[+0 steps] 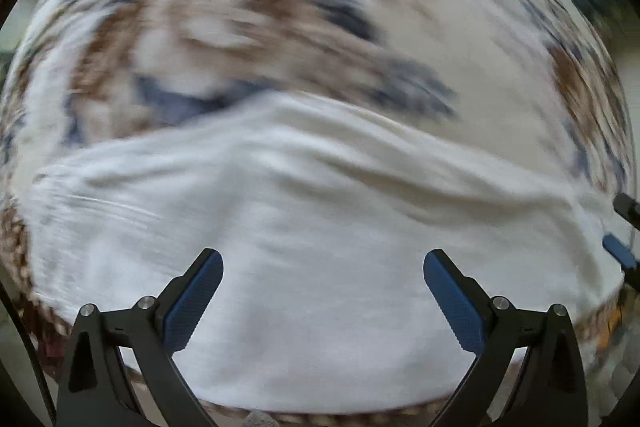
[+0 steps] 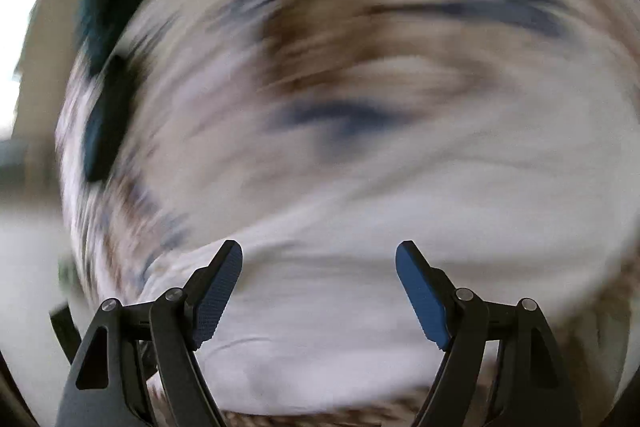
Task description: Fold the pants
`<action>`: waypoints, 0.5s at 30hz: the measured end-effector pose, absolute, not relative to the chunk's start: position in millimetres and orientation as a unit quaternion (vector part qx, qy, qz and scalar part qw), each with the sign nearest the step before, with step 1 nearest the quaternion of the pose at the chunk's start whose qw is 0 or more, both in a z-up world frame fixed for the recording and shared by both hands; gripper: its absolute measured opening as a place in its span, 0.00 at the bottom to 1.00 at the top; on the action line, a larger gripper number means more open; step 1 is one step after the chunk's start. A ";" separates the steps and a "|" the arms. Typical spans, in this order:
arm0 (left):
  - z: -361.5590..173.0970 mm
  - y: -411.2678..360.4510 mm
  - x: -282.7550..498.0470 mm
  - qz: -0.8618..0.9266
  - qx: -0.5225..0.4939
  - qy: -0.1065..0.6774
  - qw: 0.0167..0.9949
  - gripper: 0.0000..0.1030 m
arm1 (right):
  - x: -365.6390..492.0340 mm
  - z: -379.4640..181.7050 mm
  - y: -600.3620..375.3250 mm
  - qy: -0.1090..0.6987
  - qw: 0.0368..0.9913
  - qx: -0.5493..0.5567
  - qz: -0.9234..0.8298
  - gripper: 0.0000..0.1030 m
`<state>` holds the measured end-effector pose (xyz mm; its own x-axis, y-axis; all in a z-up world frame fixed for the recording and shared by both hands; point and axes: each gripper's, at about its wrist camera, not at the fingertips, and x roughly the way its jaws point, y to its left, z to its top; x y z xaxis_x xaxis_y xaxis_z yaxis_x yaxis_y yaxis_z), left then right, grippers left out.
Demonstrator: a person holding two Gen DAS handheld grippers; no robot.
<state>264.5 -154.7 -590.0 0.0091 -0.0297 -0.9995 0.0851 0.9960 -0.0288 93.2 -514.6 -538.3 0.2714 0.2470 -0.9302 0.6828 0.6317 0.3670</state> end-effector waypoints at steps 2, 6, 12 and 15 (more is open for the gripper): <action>-596.5 -198.4 248.8 -0.063 0.039 0.706 0.704 1.00 | 24.8 -538.4 -569.1 0.549 0.673 0.440 -0.228 0.79; -610.9 -271.9 224.9 -0.100 0.053 0.715 0.690 1.00 | -66.0 -563.3 -644.4 0.501 0.638 0.504 -0.297 0.79; -655.4 -328.3 213.0 -0.084 0.078 0.727 0.677 1.00 | -107.3 -619.1 -688.3 0.416 0.639 0.597 -0.250 0.77; -664.6 -334.0 212.9 -0.077 0.078 0.727 0.678 1.00 | -105.1 -637.1 -689.1 0.397 0.646 0.608 -0.234 0.76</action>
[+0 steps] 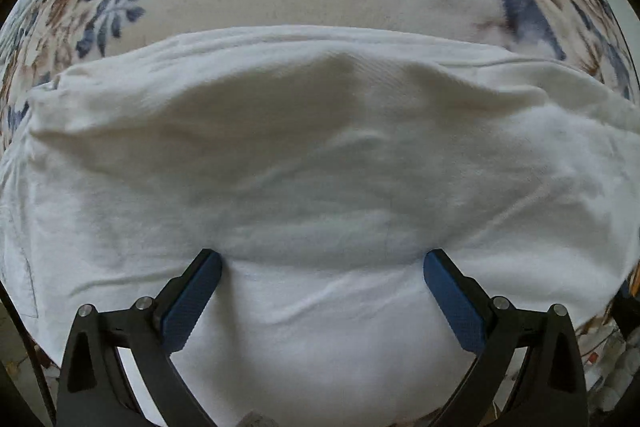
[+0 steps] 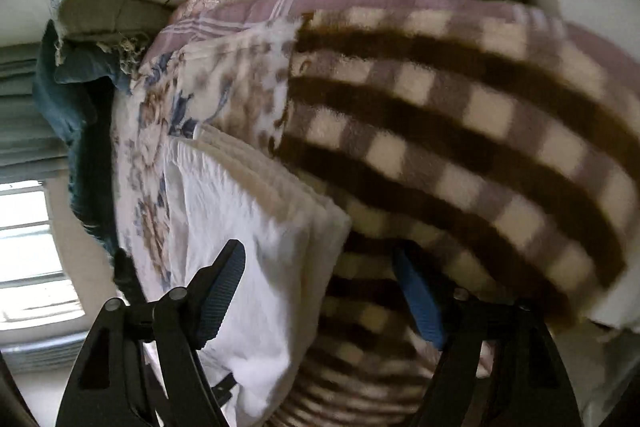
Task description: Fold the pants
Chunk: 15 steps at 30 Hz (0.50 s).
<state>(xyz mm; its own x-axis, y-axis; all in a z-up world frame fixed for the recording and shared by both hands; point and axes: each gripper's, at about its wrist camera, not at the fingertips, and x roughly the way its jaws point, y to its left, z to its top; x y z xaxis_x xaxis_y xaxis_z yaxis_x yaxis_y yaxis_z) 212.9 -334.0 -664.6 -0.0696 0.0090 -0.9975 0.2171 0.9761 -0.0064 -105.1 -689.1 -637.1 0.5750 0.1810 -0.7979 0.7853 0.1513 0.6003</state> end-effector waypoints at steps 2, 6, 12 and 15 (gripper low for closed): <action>-664.6 -335.6 213.6 -0.073 0.067 0.729 0.677 1.00 | -103.3 -637.2 -686.4 0.380 0.663 0.607 -0.220 0.72; -661.9 -327.4 222.6 -0.075 0.068 0.733 0.673 1.00 | -103.2 -626.9 -675.2 0.363 0.688 0.603 -0.176 0.51; -664.6 -325.1 238.1 -0.063 0.065 0.738 0.669 1.00 | -80.3 -632.7 -664.7 0.370 0.690 0.610 -0.127 0.49; -678.2 -326.8 244.3 -0.064 0.059 0.735 0.672 1.00 | -76.7 -641.5 -668.6 0.356 0.683 0.627 -0.116 0.49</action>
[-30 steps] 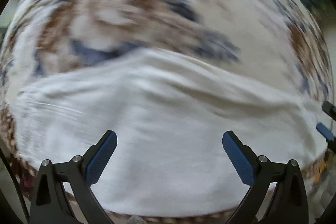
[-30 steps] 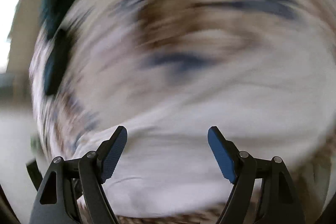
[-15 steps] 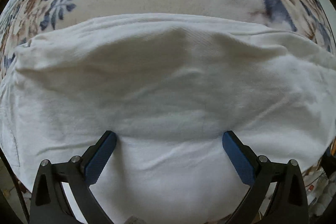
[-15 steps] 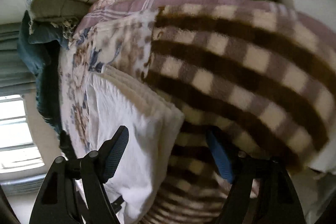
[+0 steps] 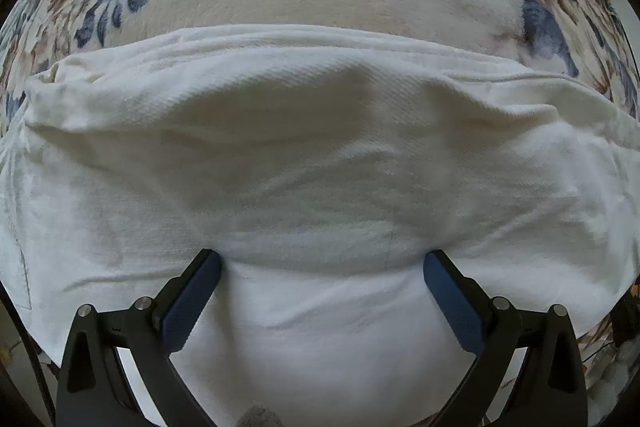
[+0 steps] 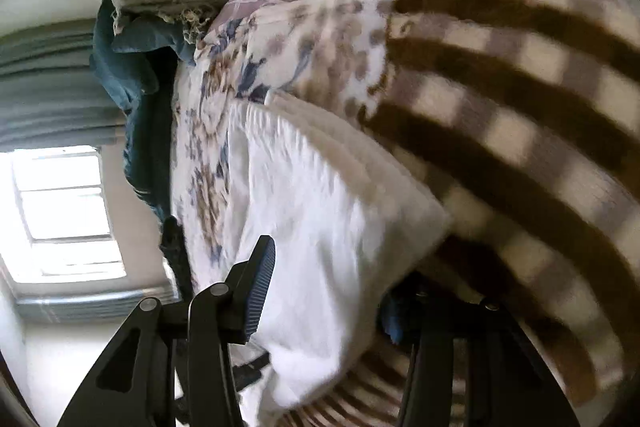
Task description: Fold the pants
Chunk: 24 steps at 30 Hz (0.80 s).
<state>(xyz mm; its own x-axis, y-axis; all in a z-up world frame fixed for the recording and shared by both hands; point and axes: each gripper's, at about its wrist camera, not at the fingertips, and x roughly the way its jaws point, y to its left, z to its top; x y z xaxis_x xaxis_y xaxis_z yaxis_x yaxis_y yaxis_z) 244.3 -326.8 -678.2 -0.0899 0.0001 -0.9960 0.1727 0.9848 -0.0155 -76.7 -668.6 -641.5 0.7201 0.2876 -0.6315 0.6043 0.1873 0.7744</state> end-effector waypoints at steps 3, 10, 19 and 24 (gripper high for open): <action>-679.9 -325.9 245.0 -0.063 0.056 0.733 0.675 1.00 | -61.5 -641.2 -665.6 0.337 0.693 0.632 -0.085 0.49; -684.3 -325.0 242.4 -0.049 0.047 0.725 0.685 1.00 | -25.7 -668.4 -650.9 0.354 0.684 0.636 -0.043 0.49; -680.4 -309.6 261.6 -0.049 0.020 0.738 0.673 1.00 | -21.4 -671.2 -653.0 0.342 0.675 0.646 -0.099 0.10; -677.6 -314.3 267.1 -0.040 0.018 0.741 0.670 1.00 | 8.3 -666.9 -634.1 0.379 0.686 0.616 -0.079 0.12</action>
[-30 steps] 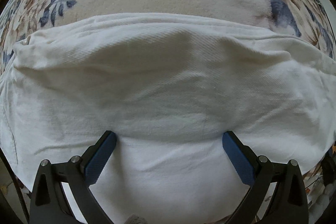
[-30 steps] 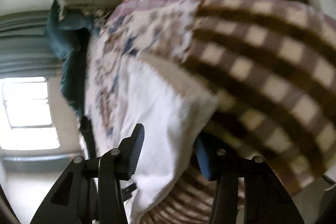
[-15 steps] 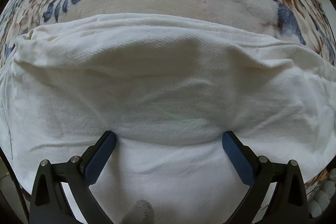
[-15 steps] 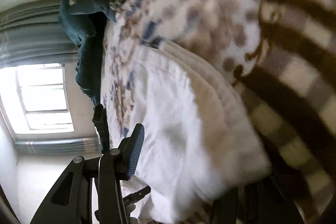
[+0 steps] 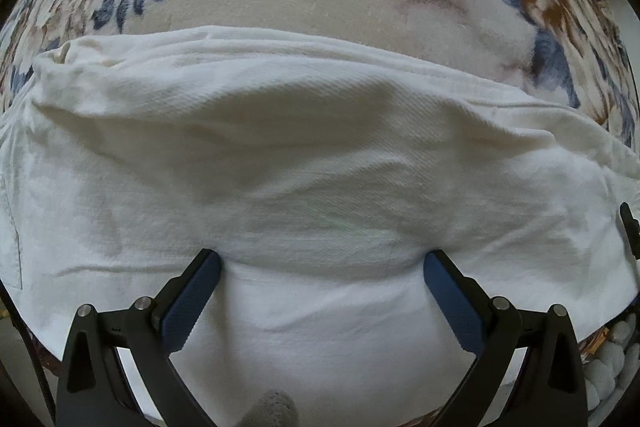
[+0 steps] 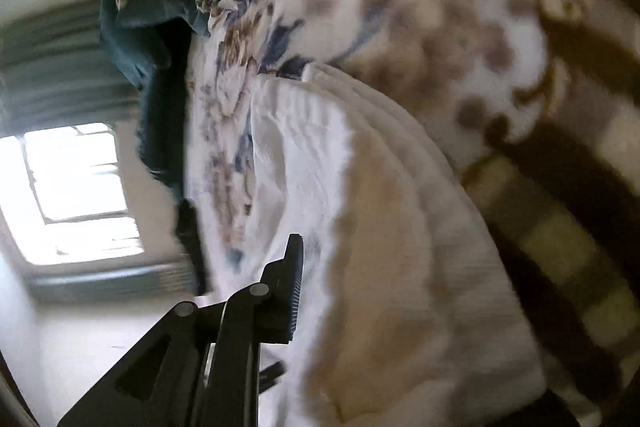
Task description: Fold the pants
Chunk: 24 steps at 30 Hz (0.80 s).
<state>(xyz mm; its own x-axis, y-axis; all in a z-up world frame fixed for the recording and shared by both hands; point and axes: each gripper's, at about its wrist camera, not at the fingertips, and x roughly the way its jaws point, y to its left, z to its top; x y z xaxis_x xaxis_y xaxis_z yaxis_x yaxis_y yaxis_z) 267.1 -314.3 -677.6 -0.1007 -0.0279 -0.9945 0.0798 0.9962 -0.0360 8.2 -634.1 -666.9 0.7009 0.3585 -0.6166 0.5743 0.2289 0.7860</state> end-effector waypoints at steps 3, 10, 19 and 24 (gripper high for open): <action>-679.4 -318.5 270.5 -0.042 0.017 0.744 0.667 1.00 | 2.0 -664.9 -639.7 0.362 0.680 0.625 -0.129 0.05; -675.0 -306.0 278.5 -0.016 0.071 0.750 0.658 1.00 | 10.1 -641.1 -627.4 0.383 0.694 0.591 -0.152 0.05; -650.4 -258.1 294.1 0.011 0.064 0.738 0.672 1.00 | 27.1 -554.6 -579.1 0.385 0.742 0.532 -0.138 0.05; -633.7 -208.7 301.7 0.022 0.042 0.739 0.672 1.00 | 35.6 -519.3 -530.2 0.388 0.751 0.522 -0.115 0.05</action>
